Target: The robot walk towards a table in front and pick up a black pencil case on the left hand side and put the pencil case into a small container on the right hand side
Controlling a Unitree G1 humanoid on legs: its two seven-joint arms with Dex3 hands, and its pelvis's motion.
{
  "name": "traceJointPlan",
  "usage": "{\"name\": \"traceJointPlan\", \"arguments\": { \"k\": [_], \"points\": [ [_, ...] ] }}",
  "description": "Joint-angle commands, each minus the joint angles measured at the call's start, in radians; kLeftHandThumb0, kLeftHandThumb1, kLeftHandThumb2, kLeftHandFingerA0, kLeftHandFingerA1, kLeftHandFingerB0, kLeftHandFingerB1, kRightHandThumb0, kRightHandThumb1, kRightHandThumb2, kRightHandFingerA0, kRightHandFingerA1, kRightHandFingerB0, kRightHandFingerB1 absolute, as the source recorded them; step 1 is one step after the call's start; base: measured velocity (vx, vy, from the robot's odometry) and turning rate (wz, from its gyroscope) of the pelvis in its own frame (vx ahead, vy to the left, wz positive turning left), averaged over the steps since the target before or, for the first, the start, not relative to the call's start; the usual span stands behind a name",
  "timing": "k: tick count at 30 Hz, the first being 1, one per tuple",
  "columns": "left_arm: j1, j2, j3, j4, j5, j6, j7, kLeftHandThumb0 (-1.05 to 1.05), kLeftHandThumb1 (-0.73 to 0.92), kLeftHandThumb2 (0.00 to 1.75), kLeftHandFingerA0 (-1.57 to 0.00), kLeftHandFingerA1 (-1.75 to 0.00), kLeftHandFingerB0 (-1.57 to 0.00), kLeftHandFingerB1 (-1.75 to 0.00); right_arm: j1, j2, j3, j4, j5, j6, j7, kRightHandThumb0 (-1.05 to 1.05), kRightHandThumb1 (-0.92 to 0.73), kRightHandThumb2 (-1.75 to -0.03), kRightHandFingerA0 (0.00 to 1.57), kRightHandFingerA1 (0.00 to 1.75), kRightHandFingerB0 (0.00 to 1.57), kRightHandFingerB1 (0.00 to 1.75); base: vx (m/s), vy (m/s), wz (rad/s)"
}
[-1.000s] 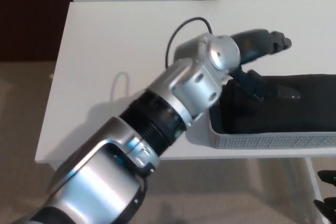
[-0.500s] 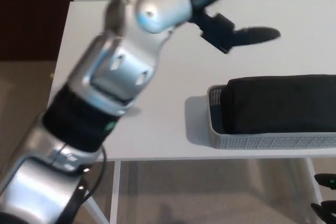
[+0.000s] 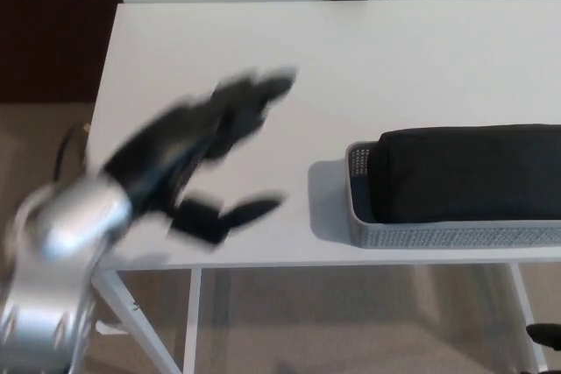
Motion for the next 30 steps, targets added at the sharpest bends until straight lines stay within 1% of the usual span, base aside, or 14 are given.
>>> {"name": "traceJointPlan", "arguments": {
  "k": [1,3,4,5,11,14,17,18,22,24,25,26,27,30],
  "points": [
    [1.173,-0.02,0.735,-0.161,-0.561,-0.571,-0.656,-0.54,0.35,0.76,-0.04,-0.36,-0.06,-0.29,0.101,-0.006,0.001,0.186,-0.01,-0.119,-0.034,-0.35,-0.58,-0.57,0.57,0.41,0.51,0.39,0.0,0.0,0.0],
    [1.188,-0.01,0.776,-0.128,-0.59,-0.563,-0.684,-0.64,0.41,0.73,-0.08,-0.28,-0.14,-0.19,0.104,-0.006,0.004,0.194,-0.01,-0.127,-0.033,-0.35,-0.59,-0.57,0.57,0.41,0.5,0.39,0.0,0.0,0.0],
    [1.176,0.032,0.821,-0.054,-0.585,-0.565,-0.701,-0.59,0.36,0.8,-0.02,-0.4,-0.04,-0.29,0.103,0.002,-0.01,0.205,0.01,-0.134,-0.024,-0.33,-0.58,-0.57,0.56,0.42,0.5,0.39,0.0,0.0,0.0],
    [1.177,0.044,0.83,-0.037,-0.585,-0.557,-0.706,-0.73,0.37,0.66,-0.08,-0.35,-0.11,-0.22,0.107,0.001,-0.012,0.204,0.014,-0.138,-0.019,-0.32,-0.59,-0.57,0.56,0.41,0.49,0.39,0.0,0.0,0.0],
    [1.221,0.061,0.779,-0.014,-0.517,-0.651,-0.653,-0.63,0.37,0.61,-0.09,-0.33,-0.12,-0.27,0.126,0.001,-0.001,0.215,-0.002,-0.143,-0.038,-0.34,-0.58,-0.57,0.58,0.41,0.5,0.39,0.0,0.0,0.0],
    [1.195,0.06,0.653,-0.012,-0.412,-0.659,-0.544,-0.62,0.45,0.55,-0.17,-0.32,-0.16,-0.27,0.118,0.004,-0.017,0.23,0.02,-0.158,-0.026,-0.3,-0.58,-0.57,0.58,0.42,0.5,0.4,0.0,0.0,0.0],
    [0.989,0.101,0.479,0.183,-0.211,-0.577,-0.318,-0.69,0.37,0.67,-0.04,-0.39,-0.03,-0.31,0.101,0.004,-0.009,0.247,0.009,-0.155,-0.036,-0.33,-0.59,-0.57,0.58,0.41,0.49,0.39,0.0,0.0,0.0],
    [0.933,0.095,0.463,0.241,-0.2,-0.536,-0.279,-0.53,0.5,0.58,-0.08,-0.3,-0.11,-0.24,0.098,0.007,-0.008,0.244,0.008,-0.149,-0.039,-0.33,-0.59,-0.57,0.58,0.41,0.49,0.39,0.0,0.0,0.0],
    [0.605,0.09,0.363,0.679,-0.005,-0.479,0.082,-0.71,0.44,0.79,-0.04,-0.39,-0.08,-0.27,0.1,0.01,-0.012,0.261,0.014,-0.173,-0.039,-0.33,-0.59,-0.57,0.57,0.42,0.48,0.39,0.0,0.0,0.0],
    [0.55,0.116,0.324,0.768,0.056,-0.5,0.159,-0.74,0.56,0.59,-0.13,-0.34,-0.09,-0.24,0.108,0.01,-0.018,0.259,0.024,-0.187,-0.025,-0.33,-0.59,-0.58,0.57,0.42,0.47,0.39,0.0,0.0,0.0],
    [0.497,0.113,0.335,0.833,0.031,-0.473,0.168,-0.71,0.45,0.76,-0.07,-0.41,-0.06,-0.33,0.098,0.014,-0.025,0.265,0.035,-0.191,-0.017,-0.34,-0.59,-0.58,0.56,0.42,0.46,0.39,0.0,0.0,0.0],
    [0.456,0.123,0.323,0.902,0.045,-0.493,0.205,-0.49,0.58,0.61,-0.07,-0.28,-0.07,-0.24,0.093,0.015,-0.024,0.267,0.033,-0.192,-0.02,-0.34,-0.59,-0.57,0.57,0.41,0.46,0.38,0.0,0.0,0.0],
    [0.387,0.136,0.3,1.022,0.081,-0.51,0.296,-0.36,0.28,0.89,0.0,-0.5,0.0,-0.49,0.089,0.019,-0.02,0.27,0.03,-0.196,-0.025,-0.35,-0.59,-0.57,0.57,0.42,0.46,0.39,0.0,0.0,0.0],
    [0.313,0.169,0.291,1.194,0.092,-0.545,0.386,-0.35,0.3,0.89,0.0,-0.5,0.0,-0.49,0.077,0.036,-0.01,0.276,0.024,-0.204,-0.031,-0.36,-0.59,-0.57,0.57,0.42,0.46,0.38,0.0,0.0,0.0]
  ]
}}
